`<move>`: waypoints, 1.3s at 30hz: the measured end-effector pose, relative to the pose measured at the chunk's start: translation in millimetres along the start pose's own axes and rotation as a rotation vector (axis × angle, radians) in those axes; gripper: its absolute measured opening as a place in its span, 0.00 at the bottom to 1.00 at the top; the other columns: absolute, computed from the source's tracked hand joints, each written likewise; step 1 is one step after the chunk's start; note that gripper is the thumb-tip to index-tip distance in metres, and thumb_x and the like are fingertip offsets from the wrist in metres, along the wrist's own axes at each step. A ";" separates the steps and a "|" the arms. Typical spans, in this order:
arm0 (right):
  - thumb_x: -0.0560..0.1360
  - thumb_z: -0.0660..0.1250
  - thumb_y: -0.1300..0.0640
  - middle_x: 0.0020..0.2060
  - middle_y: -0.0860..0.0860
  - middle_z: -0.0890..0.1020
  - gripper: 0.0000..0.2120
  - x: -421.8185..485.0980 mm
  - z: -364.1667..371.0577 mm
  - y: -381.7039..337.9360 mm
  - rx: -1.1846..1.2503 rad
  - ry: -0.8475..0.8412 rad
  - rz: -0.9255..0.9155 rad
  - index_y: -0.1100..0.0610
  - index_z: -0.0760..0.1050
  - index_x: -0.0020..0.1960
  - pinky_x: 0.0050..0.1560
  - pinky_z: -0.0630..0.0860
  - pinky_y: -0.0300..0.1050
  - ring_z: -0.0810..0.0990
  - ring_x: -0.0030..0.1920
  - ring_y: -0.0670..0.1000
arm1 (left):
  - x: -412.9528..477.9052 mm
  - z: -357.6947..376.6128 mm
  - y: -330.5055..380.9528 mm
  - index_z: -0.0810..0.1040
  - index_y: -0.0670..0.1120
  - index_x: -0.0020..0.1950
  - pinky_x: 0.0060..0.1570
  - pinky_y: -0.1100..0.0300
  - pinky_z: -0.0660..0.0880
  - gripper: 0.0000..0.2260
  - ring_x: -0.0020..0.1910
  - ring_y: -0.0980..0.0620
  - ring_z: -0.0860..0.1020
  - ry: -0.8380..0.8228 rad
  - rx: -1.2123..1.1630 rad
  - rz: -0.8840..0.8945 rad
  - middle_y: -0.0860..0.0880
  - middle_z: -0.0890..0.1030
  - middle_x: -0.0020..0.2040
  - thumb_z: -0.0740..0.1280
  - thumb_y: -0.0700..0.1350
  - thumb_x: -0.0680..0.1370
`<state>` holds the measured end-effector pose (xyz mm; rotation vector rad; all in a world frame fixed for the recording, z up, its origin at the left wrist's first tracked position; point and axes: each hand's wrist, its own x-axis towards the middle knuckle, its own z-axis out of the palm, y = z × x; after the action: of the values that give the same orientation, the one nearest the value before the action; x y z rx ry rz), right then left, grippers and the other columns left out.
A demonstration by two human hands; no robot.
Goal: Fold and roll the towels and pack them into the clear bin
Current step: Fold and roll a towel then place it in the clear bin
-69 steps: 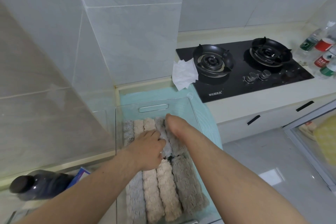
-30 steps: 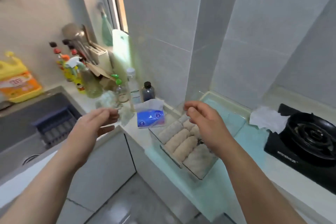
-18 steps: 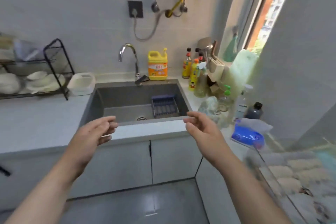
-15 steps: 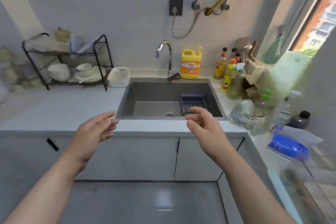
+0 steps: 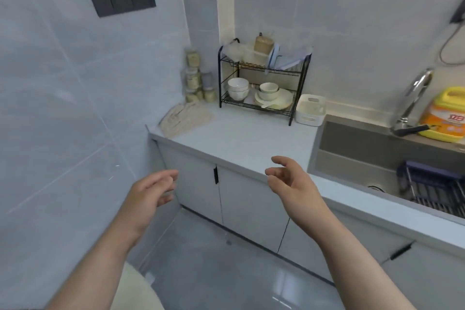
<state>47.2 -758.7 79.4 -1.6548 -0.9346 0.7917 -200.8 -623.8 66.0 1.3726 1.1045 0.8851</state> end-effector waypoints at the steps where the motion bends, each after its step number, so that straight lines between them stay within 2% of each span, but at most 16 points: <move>1: 0.79 0.63 0.58 0.54 0.46 0.79 0.16 9.3 9.2 -0.4 -0.009 -0.021 0.009 0.46 0.69 0.65 0.40 0.72 0.26 0.78 0.52 0.44 | 8.8 -7.2 -1.7 0.80 0.48 0.52 0.53 0.54 0.76 0.10 0.56 0.47 0.79 0.010 -0.001 -0.008 0.46 0.81 0.56 0.60 0.38 0.81; 4: 0.78 0.63 0.57 0.54 0.45 0.79 0.16 47.7 26.0 3.1 -0.022 -0.049 0.035 0.45 0.71 0.64 0.43 0.72 0.29 0.78 0.53 0.43 | 42.1 -18.0 -7.3 0.81 0.47 0.53 0.55 0.53 0.76 0.10 0.57 0.47 0.79 0.047 -0.003 -0.030 0.44 0.81 0.56 0.60 0.38 0.81; 8: 0.78 0.63 0.56 0.55 0.44 0.78 0.16 116.0 41.2 13.3 -0.031 -0.082 0.055 0.44 0.70 0.64 0.45 0.72 0.34 0.77 0.53 0.44 | 94.9 -16.4 -19.4 0.81 0.50 0.51 0.59 0.50 0.75 0.11 0.57 0.50 0.79 0.058 0.016 -0.058 0.47 0.82 0.55 0.61 0.38 0.81; 14: 0.78 0.63 0.57 0.57 0.42 0.77 0.16 241.7 58.8 37.4 -0.013 -0.149 0.083 0.44 0.71 0.64 0.48 0.72 0.35 0.76 0.57 0.40 | 202.3 0.2 -35.7 0.81 0.50 0.51 0.60 0.50 0.74 0.10 0.57 0.50 0.78 0.069 0.078 -0.144 0.48 0.82 0.55 0.62 0.39 0.80; 18: 0.78 0.63 0.55 0.59 0.43 0.76 0.17 321.8 70.1 42.6 -0.131 -0.212 0.100 0.47 0.71 0.66 0.49 0.72 0.36 0.75 0.58 0.42 | 266.2 8.5 -37.0 0.81 0.51 0.52 0.56 0.57 0.74 0.09 0.56 0.55 0.78 0.079 0.112 -0.177 0.51 0.81 0.54 0.63 0.40 0.80; 20: 0.78 0.63 0.54 0.59 0.43 0.75 0.17 359.2 79.3 45.4 -0.223 -0.246 0.114 0.48 0.70 0.67 0.48 0.74 0.37 0.75 0.58 0.44 | 291.6 8.9 -42.7 0.81 0.52 0.52 0.57 0.56 0.74 0.09 0.55 0.54 0.79 0.083 0.118 -0.209 0.50 0.82 0.54 0.64 0.41 0.80; 23: 0.78 0.63 0.53 0.60 0.44 0.74 0.19 401.6 95.0 51.7 -0.311 -0.294 0.151 0.50 0.70 0.68 0.55 0.75 0.43 0.75 0.59 0.47 | 322.0 3.9 -53.4 0.82 0.55 0.51 0.60 0.54 0.74 0.07 0.54 0.53 0.80 0.058 0.185 -0.273 0.53 0.82 0.53 0.67 0.43 0.78; 26: 0.78 0.62 0.53 0.63 0.47 0.74 0.20 437.9 109.8 56.8 -0.349 -0.330 0.189 0.52 0.70 0.69 0.54 0.73 0.41 0.75 0.59 0.46 | 361.3 -5.1 -62.2 0.82 0.56 0.49 0.61 0.53 0.73 0.06 0.54 0.54 0.79 0.025 0.290 -0.281 0.56 0.82 0.52 0.68 0.45 0.77; 28: 0.79 0.62 0.53 0.66 0.48 0.73 0.20 462.3 120.7 59.1 -0.379 -0.344 0.205 0.53 0.69 0.70 0.54 0.70 0.38 0.74 0.60 0.47 | 395.1 -11.2 -72.6 0.79 0.55 0.56 0.60 0.57 0.72 0.08 0.55 0.56 0.77 -0.036 0.483 -0.262 0.55 0.79 0.56 0.65 0.45 0.79; 30: 0.79 0.62 0.53 0.68 0.48 0.72 0.21 487.3 133.5 62.6 -0.400 -0.346 0.220 0.53 0.68 0.71 0.56 0.68 0.37 0.73 0.64 0.48 | 435.4 -16.6 -86.1 0.75 0.51 0.64 0.60 0.61 0.69 0.13 0.59 0.56 0.75 -0.149 0.790 -0.143 0.53 0.76 0.63 0.61 0.45 0.81; 32: 0.80 0.61 0.53 0.70 0.48 0.71 0.21 510.7 146.6 65.4 -0.412 -0.335 0.247 0.53 0.67 0.72 0.56 0.65 0.35 0.71 0.67 0.48 | 482.8 -18.2 -97.4 0.73 0.48 0.69 0.63 0.65 0.64 0.17 0.65 0.53 0.71 -0.329 1.029 0.001 0.52 0.71 0.69 0.58 0.39 0.81; 35: 0.80 0.60 0.53 0.70 0.49 0.70 0.22 541.8 164.8 65.9 -0.423 -0.307 0.316 0.52 0.65 0.73 0.55 0.65 0.36 0.71 0.67 0.49 | 554.8 -16.9 -110.5 0.65 0.53 0.74 0.70 0.64 0.55 0.26 0.74 0.52 0.61 -0.541 1.244 0.113 0.53 0.61 0.76 0.57 0.33 0.79; 37: 0.80 0.59 0.53 0.69 0.50 0.71 0.22 559.3 174.4 66.2 -0.438 -0.294 0.352 0.50 0.65 0.73 0.53 0.67 0.37 0.73 0.65 0.51 | 597.3 -14.5 -119.8 0.56 0.59 0.76 0.73 0.59 0.47 0.28 0.77 0.52 0.51 -0.681 1.386 0.179 0.54 0.52 0.79 0.58 0.39 0.80; 39: 0.80 0.59 0.53 0.68 0.50 0.72 0.21 571.6 181.0 68.7 -0.436 -0.271 0.380 0.49 0.65 0.73 0.50 0.69 0.38 0.76 0.62 0.52 | 628.0 -8.1 -130.1 0.48 0.62 0.77 0.74 0.52 0.41 0.32 0.78 0.51 0.42 -0.841 1.506 0.172 0.56 0.43 0.79 0.62 0.50 0.79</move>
<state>180.4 -187.5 -62.9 -2.1846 -1.0463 1.1495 -47.2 -27.4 -113.1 2.6774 0.8838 -0.7022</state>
